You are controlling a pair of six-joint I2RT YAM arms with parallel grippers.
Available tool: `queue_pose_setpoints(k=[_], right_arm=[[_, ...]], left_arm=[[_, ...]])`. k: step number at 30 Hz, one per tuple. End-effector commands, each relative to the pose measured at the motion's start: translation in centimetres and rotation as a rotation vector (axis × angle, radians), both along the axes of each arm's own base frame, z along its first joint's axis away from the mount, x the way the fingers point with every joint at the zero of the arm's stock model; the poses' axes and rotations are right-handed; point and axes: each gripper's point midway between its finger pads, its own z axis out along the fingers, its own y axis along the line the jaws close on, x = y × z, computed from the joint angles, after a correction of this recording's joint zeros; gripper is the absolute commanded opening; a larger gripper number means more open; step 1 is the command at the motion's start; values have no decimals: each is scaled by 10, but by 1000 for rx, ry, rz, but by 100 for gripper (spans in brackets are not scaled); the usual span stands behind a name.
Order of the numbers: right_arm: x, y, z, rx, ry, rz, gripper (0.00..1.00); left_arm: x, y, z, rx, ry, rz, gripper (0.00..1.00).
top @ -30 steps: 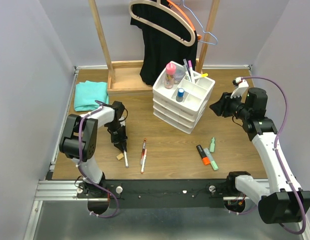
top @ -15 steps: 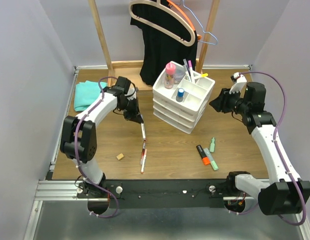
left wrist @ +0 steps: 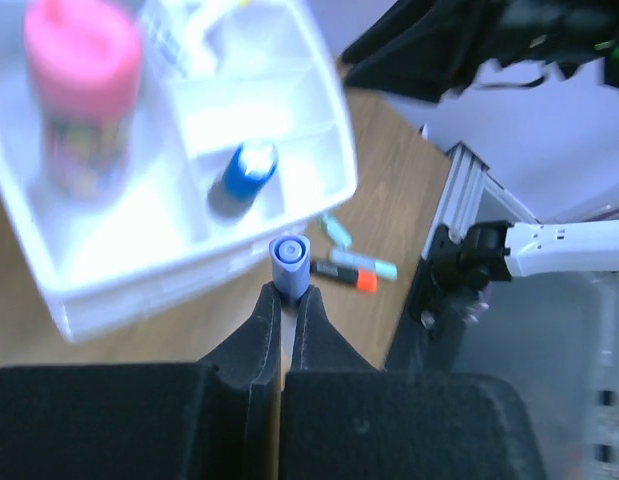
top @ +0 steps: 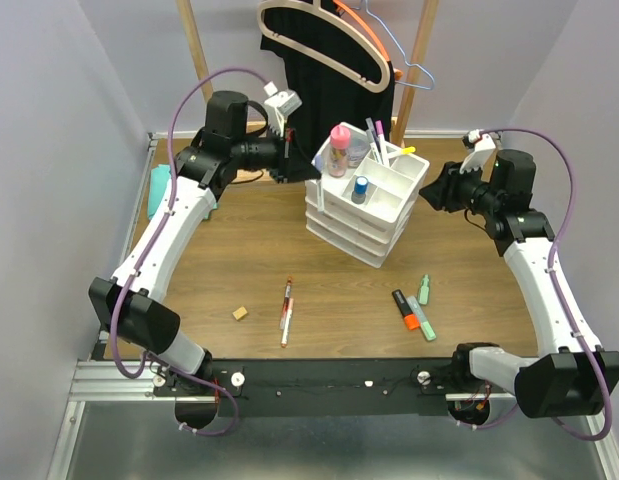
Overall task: Sort the stationery into containers
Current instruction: Place the pen in the storage box.
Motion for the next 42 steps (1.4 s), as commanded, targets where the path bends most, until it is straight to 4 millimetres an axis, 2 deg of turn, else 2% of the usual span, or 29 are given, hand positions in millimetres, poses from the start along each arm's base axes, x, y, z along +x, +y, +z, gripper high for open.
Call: queue_pose_setpoints(k=[1,4,6,10,14,15,19,25,33,42], right_arm=[[3,-7,11,-37,-40,-16,43],[1,-9,9,-45,-39,-23,43],[-1,-10,9,-48,-42,-28,43],[-3,-11,8,-51,-45,-37,43],[-3,-12,4,-56,-44,-41,43],[-4,-13,4,-56,-43,-43,43],[-5,-14,4,-61,-46,-49,43],[-9,-15,-1,-64,-42,-53,43],[-11,-15,-5,-67,-36,-55,43],[-11,-15,-11,-65,-27,-55,44]], left_arm=[[-2,-31,85,-145,-435,-146,0],[11,-50,107,-191,-510,-145,0],[28,-61,112,-188,-543,-111,0],[50,-83,108,-171,-597,-98,0],[66,-107,96,-127,-643,-109,0],[75,-111,92,-111,-653,-89,0],[92,-126,88,-69,-727,-55,0],[102,-148,68,-30,-738,-49,0],[116,-156,29,34,-690,-47,0],[115,-164,-5,34,-585,-82,0]])
